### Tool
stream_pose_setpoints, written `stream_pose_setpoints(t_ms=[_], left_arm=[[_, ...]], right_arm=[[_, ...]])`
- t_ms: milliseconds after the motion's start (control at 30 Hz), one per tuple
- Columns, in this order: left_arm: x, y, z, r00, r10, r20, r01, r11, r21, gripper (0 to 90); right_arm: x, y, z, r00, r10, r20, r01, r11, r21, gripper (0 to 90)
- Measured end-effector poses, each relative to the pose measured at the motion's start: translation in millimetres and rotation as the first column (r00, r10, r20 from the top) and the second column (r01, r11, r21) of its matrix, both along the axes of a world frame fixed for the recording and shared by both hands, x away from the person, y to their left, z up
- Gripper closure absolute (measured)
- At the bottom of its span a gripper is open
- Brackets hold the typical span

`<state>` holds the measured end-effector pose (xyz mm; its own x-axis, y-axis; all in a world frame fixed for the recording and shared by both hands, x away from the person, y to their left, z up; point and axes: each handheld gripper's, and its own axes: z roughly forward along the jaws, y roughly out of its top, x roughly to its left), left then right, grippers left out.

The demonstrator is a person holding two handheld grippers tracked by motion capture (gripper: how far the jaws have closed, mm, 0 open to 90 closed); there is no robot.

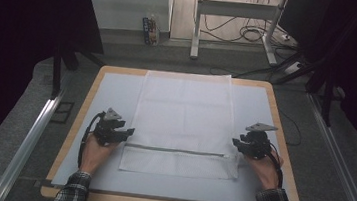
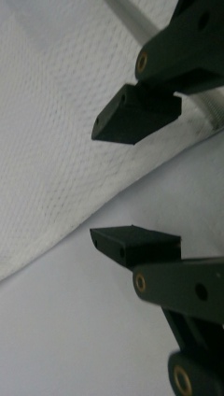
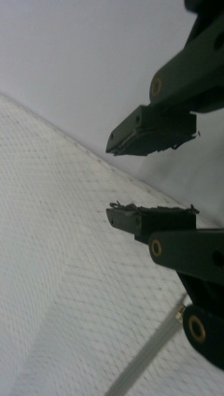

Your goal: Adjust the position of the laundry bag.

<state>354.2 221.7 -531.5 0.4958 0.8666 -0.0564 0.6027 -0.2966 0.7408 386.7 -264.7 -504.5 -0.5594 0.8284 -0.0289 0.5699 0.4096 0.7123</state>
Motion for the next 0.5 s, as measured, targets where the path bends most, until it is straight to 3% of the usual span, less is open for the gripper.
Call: stream_pose_setpoints(t_ms=[167, 267, 400, 467, 500], left_arm=[[5.4, 1.1, -3.9, 0.9998, 0.016, -0.011, -0.016, 0.9998, -0.010, 58.1], [7.5, 0.1, -6.9, 0.9997, 0.019, -0.014, -0.019, 0.9998, 0.002, 57.0], [10.2, -3.9, -11.0, 0.9997, 0.013, -0.022, -0.012, 0.9998, 0.016, 55.8], [11.4, -7.0, -12.6, 0.9996, 0.004, -0.028, -0.003, 0.9993, 0.038, 58.3], [11.7, -8.3, -12.7, 0.9995, 0.001, -0.031, -0.001, 0.9996, 0.028, 61.1]], right_arm=[[10.0, 7.2, -2.5, 0.9999, 0.012, 0.002, -0.012, 0.9994, -0.031, 66.9], [13.0, 9.3, -4.4, 0.9999, 0.014, 0.000, -0.014, 0.9989, -0.044, 66.6], [16.8, 7.6, -8.7, 0.9997, 0.013, -0.021, -0.014, 0.9993, -0.035, 62.9], [18.3, 6.8, -11.1, 0.9990, 0.016, -0.041, -0.018, 0.9990, -0.041, 63.6], [18.6, 6.5, -12.2, 0.9989, 0.018, -0.043, -0.019, 0.9992, -0.034, 64.9]])
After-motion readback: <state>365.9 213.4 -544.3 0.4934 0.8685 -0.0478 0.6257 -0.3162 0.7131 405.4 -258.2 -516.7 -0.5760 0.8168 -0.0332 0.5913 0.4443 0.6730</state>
